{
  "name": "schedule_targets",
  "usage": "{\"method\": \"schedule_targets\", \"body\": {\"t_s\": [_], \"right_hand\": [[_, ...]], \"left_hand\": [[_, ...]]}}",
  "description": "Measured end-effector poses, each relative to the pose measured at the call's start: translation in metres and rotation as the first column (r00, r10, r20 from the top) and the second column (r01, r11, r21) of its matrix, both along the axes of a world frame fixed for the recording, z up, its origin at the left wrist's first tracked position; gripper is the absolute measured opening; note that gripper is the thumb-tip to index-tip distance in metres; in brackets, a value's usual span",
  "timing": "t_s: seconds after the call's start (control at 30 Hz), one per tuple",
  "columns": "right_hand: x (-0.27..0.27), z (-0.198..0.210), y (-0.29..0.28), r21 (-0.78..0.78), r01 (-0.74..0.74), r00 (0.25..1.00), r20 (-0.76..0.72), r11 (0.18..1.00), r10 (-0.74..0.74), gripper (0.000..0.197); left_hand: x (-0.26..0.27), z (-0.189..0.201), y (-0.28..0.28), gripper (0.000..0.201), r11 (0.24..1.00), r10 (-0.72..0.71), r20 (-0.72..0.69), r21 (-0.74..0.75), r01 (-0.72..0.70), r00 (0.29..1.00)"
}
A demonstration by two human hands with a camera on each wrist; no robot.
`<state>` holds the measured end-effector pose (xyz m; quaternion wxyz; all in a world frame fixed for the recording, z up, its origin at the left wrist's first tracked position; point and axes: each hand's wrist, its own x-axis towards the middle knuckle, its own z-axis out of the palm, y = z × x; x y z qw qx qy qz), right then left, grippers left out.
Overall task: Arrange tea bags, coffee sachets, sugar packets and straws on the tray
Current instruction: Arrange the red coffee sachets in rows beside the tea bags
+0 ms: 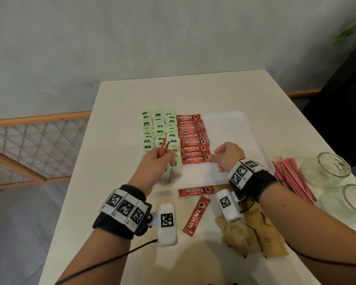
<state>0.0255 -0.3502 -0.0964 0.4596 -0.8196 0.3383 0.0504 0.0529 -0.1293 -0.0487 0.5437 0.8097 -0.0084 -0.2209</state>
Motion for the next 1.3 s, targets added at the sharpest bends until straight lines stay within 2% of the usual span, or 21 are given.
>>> {"method": "schedule_targets", "body": {"t_s": [0.13,0.3,0.37,0.47,0.57,0.7,0.77,0.87,0.93,1.1,1.2,1.3], "right_hand": [[0.002,-0.001,0.000,-0.015,-0.015,1.000,-0.001,1.000,0.015,0.026],[0.000,0.001,-0.001,-0.033,-0.027,1.000,-0.004,0.999,0.027,0.028],[-0.003,0.004,-0.004,-0.048,-0.021,1.000,0.016,0.999,0.021,0.027],[-0.010,0.008,-0.011,0.012,0.030,0.997,0.065,0.999,-0.031,0.025],[-0.018,0.013,-0.014,0.097,0.002,0.991,0.136,0.995,-0.015,0.026],[-0.035,0.032,-0.001,0.208,-0.185,0.964,0.229,0.961,0.136,0.032],[-0.043,0.042,0.008,0.286,-0.273,0.945,0.257,0.918,0.201,0.032],[-0.052,0.048,0.016,0.294,-0.348,0.919,0.296,0.890,0.261,0.023],[-0.057,0.049,0.017,0.311,-0.331,0.916,0.331,0.891,0.225,0.020],[-0.068,0.051,0.011,0.408,-0.223,0.930,0.363,0.886,0.067,0.023],[-0.073,0.053,0.012,0.439,-0.218,0.931,0.362,0.872,0.050,0.021],[-0.075,0.055,0.018,0.400,-0.285,0.937,0.306,0.871,0.166,0.021]], "left_hand": [[0.001,-0.001,0.000,0.029,0.999,0.023,-0.129,-0.037,-0.028,0.991],[-0.002,-0.005,0.000,0.028,0.989,0.031,-0.143,-0.136,-0.051,0.989],[-0.005,-0.004,0.001,0.030,0.978,0.006,-0.168,-0.203,-0.040,0.986],[-0.010,0.001,0.004,0.030,0.965,-0.080,-0.189,-0.261,0.028,0.979],[-0.016,0.003,0.002,0.029,0.973,-0.158,-0.123,-0.191,0.133,0.980],[-0.029,-0.001,-0.014,0.030,0.974,-0.217,-0.027,-0.072,0.215,0.976],[-0.037,-0.001,-0.022,0.029,0.966,-0.255,-0.006,-0.057,0.254,0.967],[-0.044,0.000,-0.028,0.027,0.952,-0.298,0.018,-0.070,0.299,0.954],[-0.045,0.000,-0.027,0.028,0.952,-0.291,0.012,-0.094,0.291,0.957],[-0.044,0.000,-0.019,0.027,0.954,-0.202,-0.106,-0.245,0.171,0.974],[-0.047,-0.003,-0.017,0.024,0.961,-0.209,-0.041,-0.196,0.197,0.977],[-0.052,-0.005,-0.020,0.021,0.961,-0.260,0.068,-0.079,0.265,0.963]]}}
